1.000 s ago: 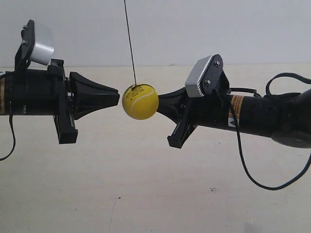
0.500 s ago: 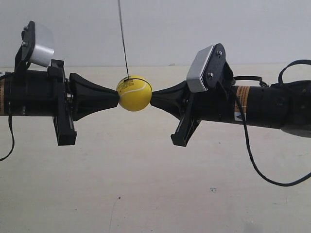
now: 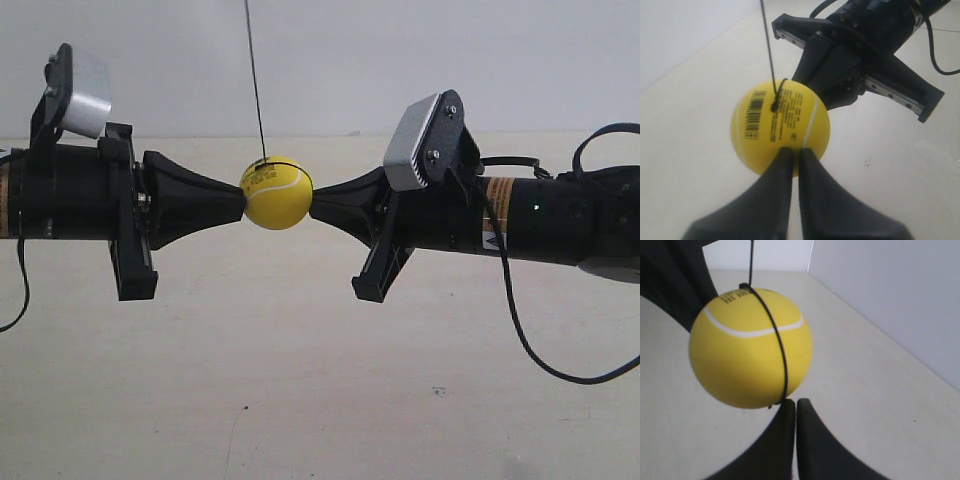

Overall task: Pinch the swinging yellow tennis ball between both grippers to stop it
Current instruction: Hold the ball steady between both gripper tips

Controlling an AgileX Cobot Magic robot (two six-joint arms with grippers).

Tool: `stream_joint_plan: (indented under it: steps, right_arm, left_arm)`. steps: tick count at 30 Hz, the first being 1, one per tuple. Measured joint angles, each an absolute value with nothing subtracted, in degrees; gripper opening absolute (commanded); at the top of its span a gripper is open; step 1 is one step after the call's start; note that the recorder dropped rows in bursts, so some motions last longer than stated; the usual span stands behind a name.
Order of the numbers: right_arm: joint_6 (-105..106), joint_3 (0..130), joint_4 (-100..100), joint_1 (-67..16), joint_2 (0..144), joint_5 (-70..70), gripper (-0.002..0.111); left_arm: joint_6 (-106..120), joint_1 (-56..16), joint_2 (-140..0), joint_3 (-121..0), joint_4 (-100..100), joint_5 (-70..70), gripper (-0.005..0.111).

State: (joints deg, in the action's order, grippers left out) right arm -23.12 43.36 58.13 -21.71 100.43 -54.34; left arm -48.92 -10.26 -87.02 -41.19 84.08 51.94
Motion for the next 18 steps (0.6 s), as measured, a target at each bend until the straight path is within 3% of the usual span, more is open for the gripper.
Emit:
stream_joint_plan:
  steps: [18]
  right_arm:
    - [-22.67,43.36,58.17,-21.71,100.43,-52.25,0.000]
  left_arm:
    - [-48.81,-10.26,-87.02,-41.19,84.08,51.10,0.005]
